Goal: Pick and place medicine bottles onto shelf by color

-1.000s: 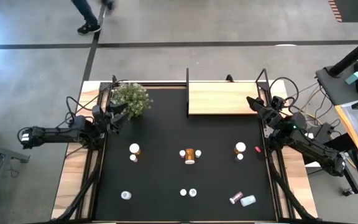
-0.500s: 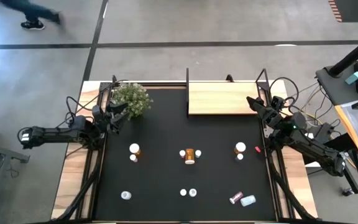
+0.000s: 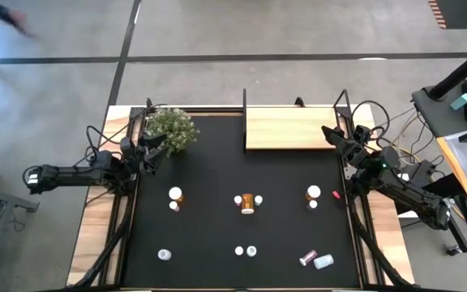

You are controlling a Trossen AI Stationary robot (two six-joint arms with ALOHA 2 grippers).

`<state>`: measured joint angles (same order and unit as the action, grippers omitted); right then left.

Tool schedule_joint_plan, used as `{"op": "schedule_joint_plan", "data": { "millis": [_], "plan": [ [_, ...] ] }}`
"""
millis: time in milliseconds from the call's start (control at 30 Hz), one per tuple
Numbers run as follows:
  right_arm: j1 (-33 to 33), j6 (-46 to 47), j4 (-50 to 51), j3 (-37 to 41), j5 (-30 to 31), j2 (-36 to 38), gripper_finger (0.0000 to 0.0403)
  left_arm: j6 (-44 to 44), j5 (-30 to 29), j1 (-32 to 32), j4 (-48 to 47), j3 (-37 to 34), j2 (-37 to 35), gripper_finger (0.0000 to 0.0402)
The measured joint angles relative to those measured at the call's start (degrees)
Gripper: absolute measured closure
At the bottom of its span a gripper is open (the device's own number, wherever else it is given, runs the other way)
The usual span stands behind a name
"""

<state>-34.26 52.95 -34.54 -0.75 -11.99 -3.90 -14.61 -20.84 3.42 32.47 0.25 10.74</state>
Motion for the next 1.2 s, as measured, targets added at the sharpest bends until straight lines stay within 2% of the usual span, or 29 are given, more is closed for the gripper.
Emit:
{"op": "schedule_joint_plan", "data": {
  "millis": [267, 600, 700, 767, 967, 1067, 1200],
  "plan": [
    [0.0, 0.65, -0.42, 0.0, 0.18, 0.0, 0.0074, 0.01, 0.0, -0.02, 0.0, 0.0, 0.0, 0.0107],
    [0.0, 6.53, -0.91, 0.0, 1.73, 0.0, 0.0074, 0.0, 0.0, 0.0, 0.0, 0.0, 0.0, 0.0107],
    [0.0, 11.95, -2.69, 0.0, 2.58, 0.0, 0.0074, 0.02, -0.02, 0.0, 0.0, -0.02, 0.0, 0.0107],
    [0.0, 12.43, -4.74, 0.0, 2.58, 0.0, 0.0074, 0.0, 0.0, -0.01, 0.0, -0.01, 0.0, 0.0107],
    [0.0, 6.48, -6.23, -1.97, 2.21, -0.02, 0.0074, 0.01, -0.01, -0.02, 0.0, 0.0, 0.0, 0.0107],
    [0.0, 0.99, -4.82, -4.91, -0.35, -0.02, 0.0074, 0.0, 0.0, 0.0, 0.0, 0.0, 0.0, 0.0107],
    [0.0, -3.98, 7.88, -11.78, -1.93, -0.02, 0.0074, 0.02, 0.0, 0.0, 0.02, 0.0, 0.0, 0.0107]
  ]
}}
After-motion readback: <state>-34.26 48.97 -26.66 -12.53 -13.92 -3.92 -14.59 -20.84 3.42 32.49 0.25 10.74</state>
